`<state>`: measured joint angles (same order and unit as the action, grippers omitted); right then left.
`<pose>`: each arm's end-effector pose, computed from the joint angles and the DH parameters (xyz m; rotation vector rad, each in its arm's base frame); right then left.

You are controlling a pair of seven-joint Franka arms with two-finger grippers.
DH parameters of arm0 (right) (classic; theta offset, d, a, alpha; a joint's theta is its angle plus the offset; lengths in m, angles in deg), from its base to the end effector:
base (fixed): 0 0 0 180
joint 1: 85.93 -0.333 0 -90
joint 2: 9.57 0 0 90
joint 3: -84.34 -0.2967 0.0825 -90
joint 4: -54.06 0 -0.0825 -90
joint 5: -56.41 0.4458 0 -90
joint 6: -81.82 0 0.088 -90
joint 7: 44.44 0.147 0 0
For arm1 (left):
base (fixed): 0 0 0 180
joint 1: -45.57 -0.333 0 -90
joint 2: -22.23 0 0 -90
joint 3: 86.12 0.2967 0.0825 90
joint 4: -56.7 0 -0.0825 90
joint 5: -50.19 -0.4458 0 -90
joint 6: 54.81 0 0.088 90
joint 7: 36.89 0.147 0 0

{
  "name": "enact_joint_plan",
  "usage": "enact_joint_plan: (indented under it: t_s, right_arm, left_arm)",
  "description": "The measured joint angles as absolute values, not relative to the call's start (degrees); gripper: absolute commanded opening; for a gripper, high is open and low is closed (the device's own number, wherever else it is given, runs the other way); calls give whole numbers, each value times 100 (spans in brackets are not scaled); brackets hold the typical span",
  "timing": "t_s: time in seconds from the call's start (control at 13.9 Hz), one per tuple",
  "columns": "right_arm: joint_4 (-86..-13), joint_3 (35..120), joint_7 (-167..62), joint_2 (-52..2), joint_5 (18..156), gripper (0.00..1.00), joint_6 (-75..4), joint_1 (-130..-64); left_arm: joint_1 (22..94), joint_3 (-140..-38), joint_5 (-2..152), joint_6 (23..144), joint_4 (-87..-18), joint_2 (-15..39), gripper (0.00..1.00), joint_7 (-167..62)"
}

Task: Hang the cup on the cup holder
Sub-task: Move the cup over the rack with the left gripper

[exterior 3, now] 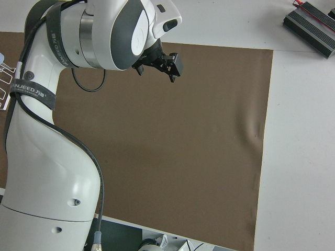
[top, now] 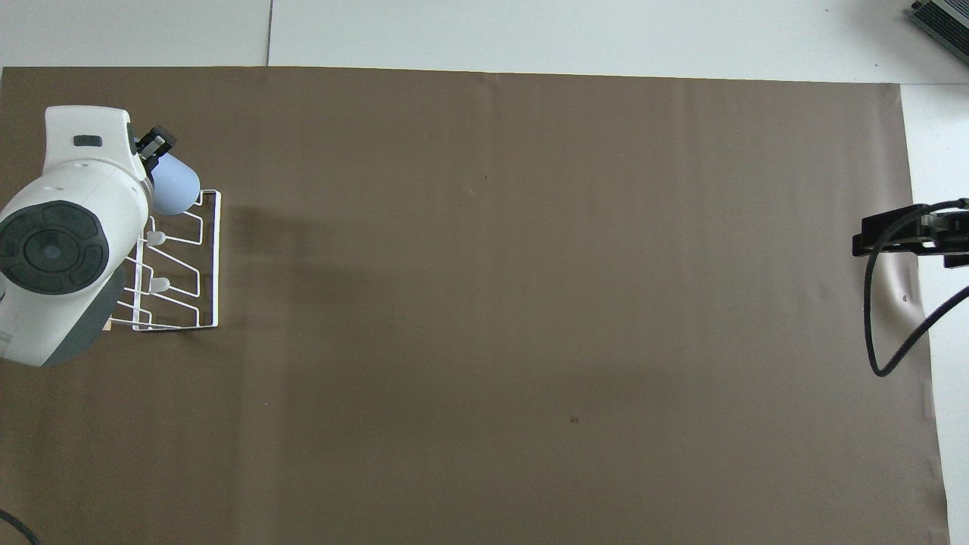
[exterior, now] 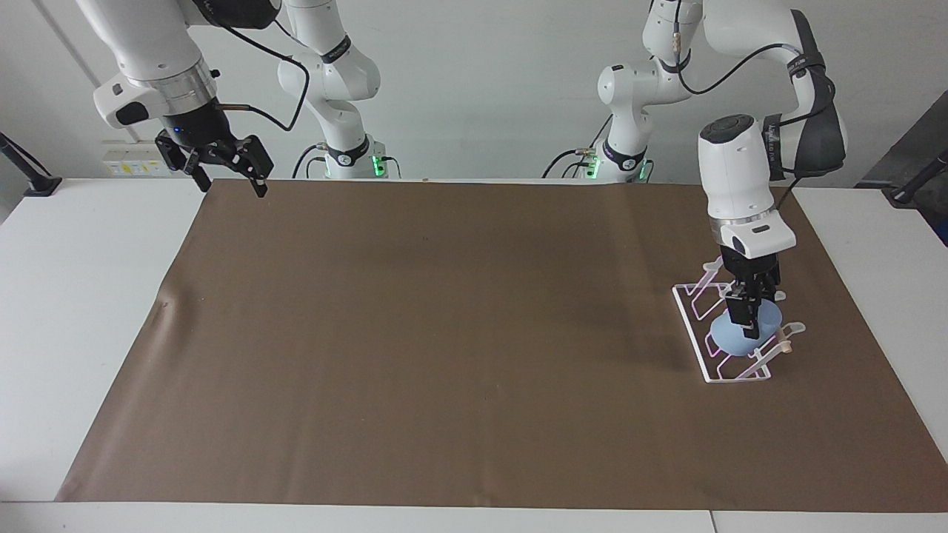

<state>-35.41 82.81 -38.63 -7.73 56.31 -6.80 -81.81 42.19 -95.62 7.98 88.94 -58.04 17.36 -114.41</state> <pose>0.6048 -0.0274 0.5876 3.1309 -0.2300 0.0272 0.6755 -0.0606 0.3792 -2.6599 -1.0278 -0.9726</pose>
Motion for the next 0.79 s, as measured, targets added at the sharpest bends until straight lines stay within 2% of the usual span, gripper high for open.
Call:
enact_joint_plan:
  t_s: [0.5, 0.58, 0.65, 0.72, 0.79]
  right_arm:
    - [-3702, 8898, -3903, -785, 5605, 100, -680, -8491]
    - [-3729, 8898, -3903, -784, 5605, 100, -680, -8495]
    - [-3747, 8898, -3903, -784, 5605, 100, -679, -8503]
    - [-3755, 8898, -3903, -783, 5605, 100, -677, -8508]
    - [-3756, 8898, -3903, -782, 5605, 100, -674, -8509]
  left_arm:
    - [4116, -9553, 764, 9106, -6136, 1733, 0, -11455]
    - [4100, -9554, 764, 9108, -6137, 1733, 9, -11455]
    - [4085, -9557, 763, 9108, -6137, 1733, 24, -11455]
    - [4075, -9557, 763, 9108, -6137, 1733, 26, -11455]
    - [4069, -9557, 763, 9108, -6137, 1734, 36, -11455]
